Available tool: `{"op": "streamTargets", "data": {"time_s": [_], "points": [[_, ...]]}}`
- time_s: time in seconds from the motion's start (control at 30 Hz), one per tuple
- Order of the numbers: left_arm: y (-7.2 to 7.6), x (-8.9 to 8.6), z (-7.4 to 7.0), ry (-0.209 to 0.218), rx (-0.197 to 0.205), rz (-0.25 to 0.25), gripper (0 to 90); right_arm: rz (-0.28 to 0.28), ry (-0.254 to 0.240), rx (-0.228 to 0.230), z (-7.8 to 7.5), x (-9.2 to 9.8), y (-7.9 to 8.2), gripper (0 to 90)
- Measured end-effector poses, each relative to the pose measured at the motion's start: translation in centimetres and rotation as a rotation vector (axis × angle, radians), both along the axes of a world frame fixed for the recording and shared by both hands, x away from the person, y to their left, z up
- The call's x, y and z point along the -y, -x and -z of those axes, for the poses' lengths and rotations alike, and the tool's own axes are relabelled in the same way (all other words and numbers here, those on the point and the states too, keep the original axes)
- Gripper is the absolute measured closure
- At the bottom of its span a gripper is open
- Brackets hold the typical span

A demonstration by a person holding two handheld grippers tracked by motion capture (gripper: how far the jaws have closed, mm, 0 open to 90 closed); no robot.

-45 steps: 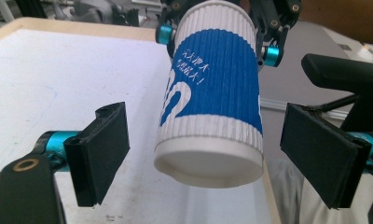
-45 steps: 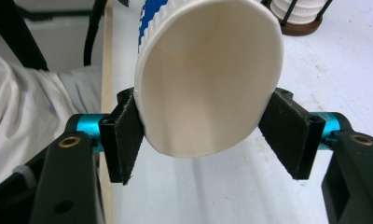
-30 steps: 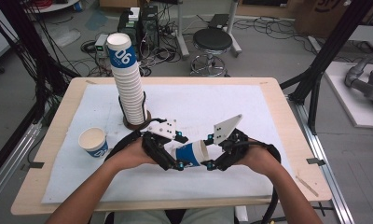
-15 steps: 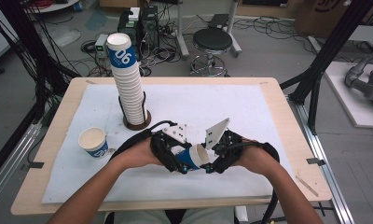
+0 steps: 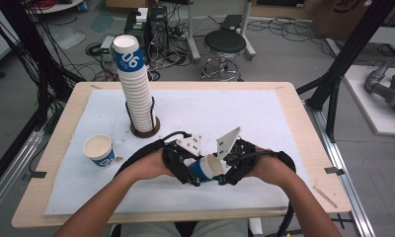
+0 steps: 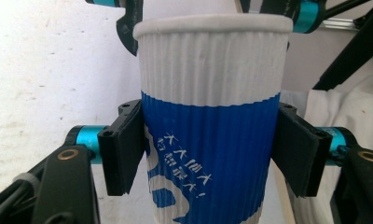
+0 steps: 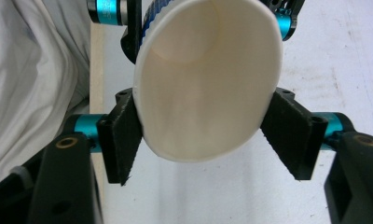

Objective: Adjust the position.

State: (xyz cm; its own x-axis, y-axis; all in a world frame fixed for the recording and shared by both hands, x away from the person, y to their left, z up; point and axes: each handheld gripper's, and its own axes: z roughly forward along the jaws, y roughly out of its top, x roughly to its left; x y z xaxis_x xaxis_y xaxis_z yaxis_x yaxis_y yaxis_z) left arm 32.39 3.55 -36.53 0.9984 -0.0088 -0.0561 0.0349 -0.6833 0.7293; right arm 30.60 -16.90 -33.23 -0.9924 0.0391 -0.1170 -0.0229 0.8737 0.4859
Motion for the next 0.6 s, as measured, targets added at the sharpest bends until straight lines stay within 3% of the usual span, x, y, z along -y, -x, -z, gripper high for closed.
{"op": "streamTargets", "data": {"time_s": [0.13, 0.23, 0.33, 0.5, 0.6], "points": [[0.0, -0.8, 0.1, 0.089, 0.004, -0.026, 30.3, 0.025, -0.087, -0.002, -0.2, 0.7, -0.2, 26.3], [0.0, -1.5, 0.3, 0.128, 0.02, -0.061, 29.8, 0.047, -0.184, 0.002, -0.7, 1.7, -0.1, 25.2], [-0.2, -2.5, 0.6, 0.194, 0.019, -0.108, 29.9, 0.073, -0.282, 0.008, -1.2, 2.9, -0.1, 24.0], [-0.3, -4.1, 1.4, 0.296, 0.029, -0.173, 29.8, 0.156, -0.459, 0.016, -1.5, 5.2, -0.1, 23.4], [-0.2, -4.8, 2.0, 0.354, 0.041, -0.219, 29.7, 0.219, -0.516, 0.037, -1.2, 6.5, -0.1, 23.3]]}}
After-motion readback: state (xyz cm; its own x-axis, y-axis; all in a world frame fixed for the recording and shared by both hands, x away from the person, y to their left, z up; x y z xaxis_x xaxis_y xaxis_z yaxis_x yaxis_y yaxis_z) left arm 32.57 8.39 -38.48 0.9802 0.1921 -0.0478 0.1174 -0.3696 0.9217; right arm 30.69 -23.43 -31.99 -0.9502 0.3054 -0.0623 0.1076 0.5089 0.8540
